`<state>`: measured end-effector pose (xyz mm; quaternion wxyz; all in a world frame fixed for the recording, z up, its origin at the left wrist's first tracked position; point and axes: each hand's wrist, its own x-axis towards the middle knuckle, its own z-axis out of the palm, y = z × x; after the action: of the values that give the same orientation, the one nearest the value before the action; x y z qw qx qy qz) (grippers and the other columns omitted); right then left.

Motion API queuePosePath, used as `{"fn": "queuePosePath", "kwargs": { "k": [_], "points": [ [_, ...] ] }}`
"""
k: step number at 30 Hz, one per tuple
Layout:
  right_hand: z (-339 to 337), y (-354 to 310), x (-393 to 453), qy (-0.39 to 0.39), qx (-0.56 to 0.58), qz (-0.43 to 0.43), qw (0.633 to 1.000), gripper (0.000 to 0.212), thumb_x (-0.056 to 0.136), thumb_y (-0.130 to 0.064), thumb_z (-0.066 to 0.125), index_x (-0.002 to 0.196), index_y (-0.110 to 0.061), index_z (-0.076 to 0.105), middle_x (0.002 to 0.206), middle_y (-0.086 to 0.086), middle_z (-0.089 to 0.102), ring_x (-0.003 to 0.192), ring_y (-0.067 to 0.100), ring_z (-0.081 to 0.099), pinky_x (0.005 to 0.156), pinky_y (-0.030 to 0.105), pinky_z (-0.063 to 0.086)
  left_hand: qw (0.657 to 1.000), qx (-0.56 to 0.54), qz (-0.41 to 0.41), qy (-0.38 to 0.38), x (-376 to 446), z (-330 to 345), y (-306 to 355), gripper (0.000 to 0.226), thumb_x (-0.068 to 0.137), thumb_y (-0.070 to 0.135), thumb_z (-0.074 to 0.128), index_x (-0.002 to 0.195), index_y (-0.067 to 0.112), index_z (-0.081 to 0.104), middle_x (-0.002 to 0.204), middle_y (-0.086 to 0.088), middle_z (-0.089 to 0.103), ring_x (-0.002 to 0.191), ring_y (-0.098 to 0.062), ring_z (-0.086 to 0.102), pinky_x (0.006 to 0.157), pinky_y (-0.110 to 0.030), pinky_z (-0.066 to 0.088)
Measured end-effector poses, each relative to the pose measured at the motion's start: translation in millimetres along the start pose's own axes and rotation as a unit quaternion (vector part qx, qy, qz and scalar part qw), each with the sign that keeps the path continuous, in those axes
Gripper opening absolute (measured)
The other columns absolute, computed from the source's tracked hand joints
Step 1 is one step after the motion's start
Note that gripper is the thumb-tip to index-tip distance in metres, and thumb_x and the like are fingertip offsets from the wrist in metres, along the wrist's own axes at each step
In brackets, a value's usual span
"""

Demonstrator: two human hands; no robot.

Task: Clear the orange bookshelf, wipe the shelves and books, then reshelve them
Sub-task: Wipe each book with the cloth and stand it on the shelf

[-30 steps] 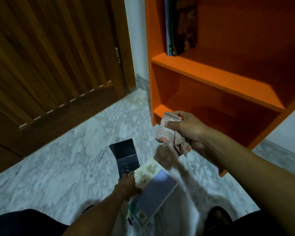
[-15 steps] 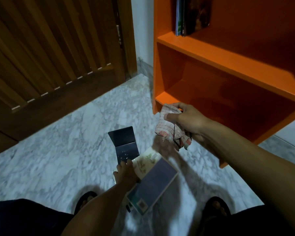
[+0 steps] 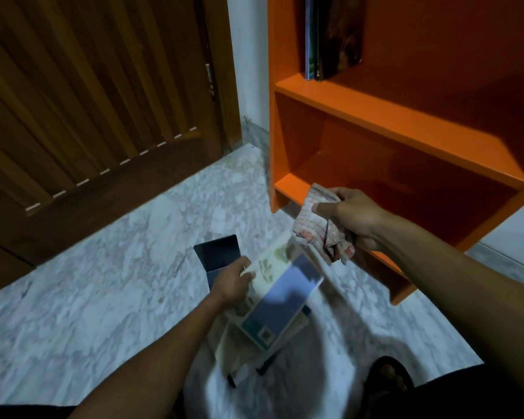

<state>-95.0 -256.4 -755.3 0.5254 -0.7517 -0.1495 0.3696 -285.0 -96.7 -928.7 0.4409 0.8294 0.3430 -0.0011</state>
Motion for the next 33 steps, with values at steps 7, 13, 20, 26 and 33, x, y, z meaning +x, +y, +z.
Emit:
{"fn": "queuePosePath", "kwargs": {
  "k": [7, 13, 20, 26, 33],
  "points": [
    [-11.4, -29.9, -5.1, 0.079, 0.129, -0.011, 0.988, 0.012, 0.102, -0.005, 0.051, 0.113, -0.005, 0.046, 0.090, 0.014, 0.063, 0.077, 0.026, 0.065, 0.060, 0.034, 0.051, 0.968, -0.247, 0.032, 0.034, -18.8, -95.4, 91.1, 0.014, 0.106, 0.016, 0.044, 0.097, 0.007, 0.050, 0.057, -0.004, 0.067, 0.038, -0.008, 0.056, 0.039, -0.017, 0.041],
    [-7.0, -54.4, -6.6, 0.106, 0.281, -0.027, 0.954, 0.020, 0.105, -0.016, 0.043, 0.122, -0.015, 0.054, 0.102, 0.012, 0.069, 0.087, 0.030, 0.068, 0.066, 0.046, 0.054, 0.951, -0.306, 0.021, 0.030, -38.1, -142.1, 121.5, 0.013, 0.105, 0.020, 0.046, 0.105, 0.016, 0.059, 0.104, -0.014, 0.075, 0.087, -0.031, 0.075, 0.068, -0.040, 0.061],
    [3.0, -58.3, -8.4, 0.200, 0.120, -0.228, 0.945, 0.041, 0.096, -0.005, 0.052, 0.135, -0.018, 0.047, 0.114, 0.008, 0.066, 0.090, 0.022, 0.068, 0.067, 0.035, 0.058, 0.925, -0.378, -0.007, 0.045, -70.4, -161.1, 123.8, 0.016, 0.105, 0.020, 0.044, 0.111, 0.016, 0.059, 0.106, -0.010, 0.076, 0.091, -0.031, 0.075, 0.064, -0.043, 0.062],
    [29.3, -21.6, -2.8, 0.115, -0.317, -0.379, 0.862, 0.061, 0.092, 0.005, 0.045, 0.151, -0.012, 0.038, 0.162, 0.008, 0.028, 0.151, 0.021, 0.019, 0.124, 0.040, 0.016, 0.924, -0.378, 0.006, 0.058, -76.1, -143.8, 132.9, 0.018, 0.106, 0.019, 0.043, 0.115, 0.014, 0.058, 0.109, -0.011, 0.075, 0.096, -0.034, 0.072, 0.083, -0.059, 0.055],
    [53.7, 15.5, -12.8, -0.047, -0.426, -0.445, 0.786, 0.071, 0.090, 0.012, 0.045, 0.154, -0.015, 0.030, 0.162, -0.002, 0.011, 0.152, 0.016, 0.003, 0.124, 0.037, 0.005, 0.896, -0.428, -0.040, 0.108, -71.4, -149.6, 132.3, 0.014, 0.106, 0.020, 0.043, 0.106, 0.016, 0.056, 0.103, -0.011, 0.077, 0.080, -0.026, 0.076, 0.063, -0.047, 0.062]
  ]
}}
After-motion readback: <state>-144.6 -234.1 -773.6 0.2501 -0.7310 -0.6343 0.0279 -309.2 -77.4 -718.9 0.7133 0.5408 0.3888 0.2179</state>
